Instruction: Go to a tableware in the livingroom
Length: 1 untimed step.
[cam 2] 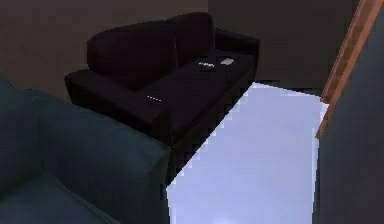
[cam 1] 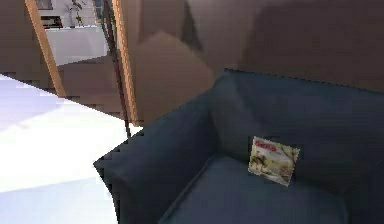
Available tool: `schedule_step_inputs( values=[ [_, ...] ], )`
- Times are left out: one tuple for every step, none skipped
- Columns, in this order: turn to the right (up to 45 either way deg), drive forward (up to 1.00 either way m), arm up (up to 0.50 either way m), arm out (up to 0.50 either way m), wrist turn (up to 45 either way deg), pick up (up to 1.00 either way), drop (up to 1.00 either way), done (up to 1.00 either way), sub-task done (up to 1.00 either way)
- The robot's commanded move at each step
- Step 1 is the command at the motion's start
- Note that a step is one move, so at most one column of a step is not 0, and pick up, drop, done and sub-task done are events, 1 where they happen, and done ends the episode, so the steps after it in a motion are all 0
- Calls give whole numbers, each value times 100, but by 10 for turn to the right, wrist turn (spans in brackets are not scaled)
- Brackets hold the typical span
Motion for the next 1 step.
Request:
schedule_step_inputs(
  values=[
    [300,0,0,0,0,0,0,0,0]
  ],
)
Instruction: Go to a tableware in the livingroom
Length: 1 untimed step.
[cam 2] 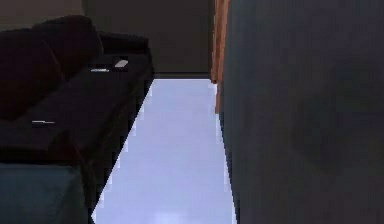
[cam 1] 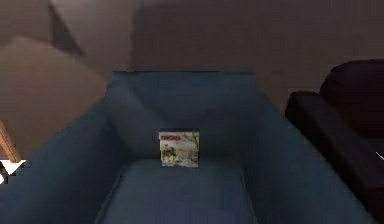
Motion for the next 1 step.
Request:
schedule_step_inputs(
  values=[
    [0,5,0,0,0,0,0,0,0]
  ],
)
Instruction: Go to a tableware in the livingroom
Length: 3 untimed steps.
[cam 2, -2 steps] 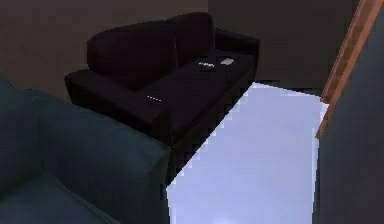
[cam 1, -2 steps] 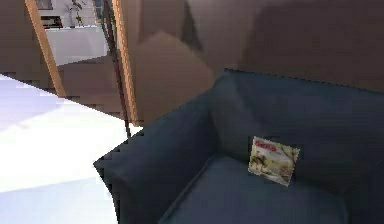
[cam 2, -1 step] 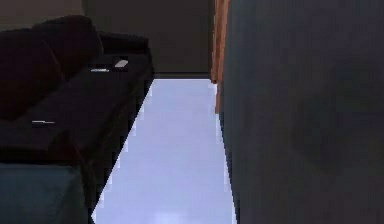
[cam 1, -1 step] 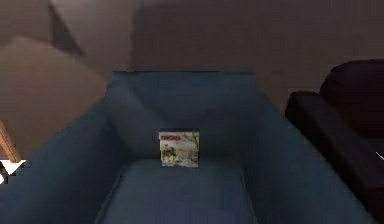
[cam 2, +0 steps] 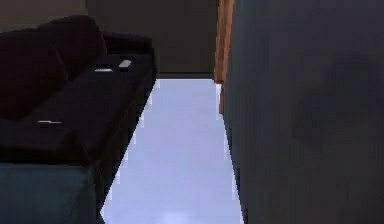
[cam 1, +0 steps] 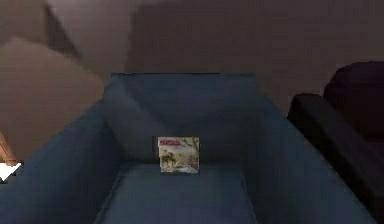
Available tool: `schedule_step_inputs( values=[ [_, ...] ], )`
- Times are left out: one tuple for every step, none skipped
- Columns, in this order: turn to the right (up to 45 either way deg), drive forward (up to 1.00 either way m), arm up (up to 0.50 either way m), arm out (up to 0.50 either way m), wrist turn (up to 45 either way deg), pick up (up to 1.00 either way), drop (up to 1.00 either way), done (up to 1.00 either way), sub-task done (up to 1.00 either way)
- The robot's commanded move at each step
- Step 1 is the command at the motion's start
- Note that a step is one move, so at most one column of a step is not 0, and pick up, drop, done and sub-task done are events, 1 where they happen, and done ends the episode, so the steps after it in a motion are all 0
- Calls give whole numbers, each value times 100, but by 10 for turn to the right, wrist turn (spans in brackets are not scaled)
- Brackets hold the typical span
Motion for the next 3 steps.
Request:
schedule_step_inputs(
  values=[
    [-450,0,0,0,0,0,0,0,0],
    [-360,0,0,0,0,0,0,0,0],
    [0,90,0,0,0,0,0,0,0]
  ],
)
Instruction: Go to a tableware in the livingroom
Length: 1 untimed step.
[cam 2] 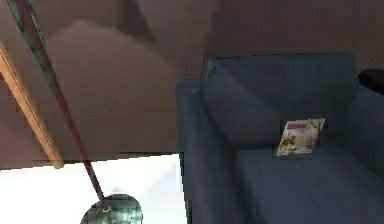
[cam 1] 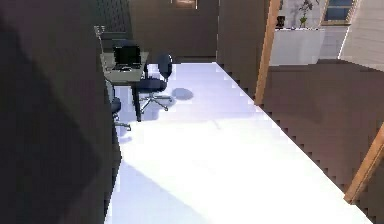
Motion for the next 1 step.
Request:
schedule_step_inputs(
  values=[
    [120,0,0,0,0,0,0,0,0]
  ],
)
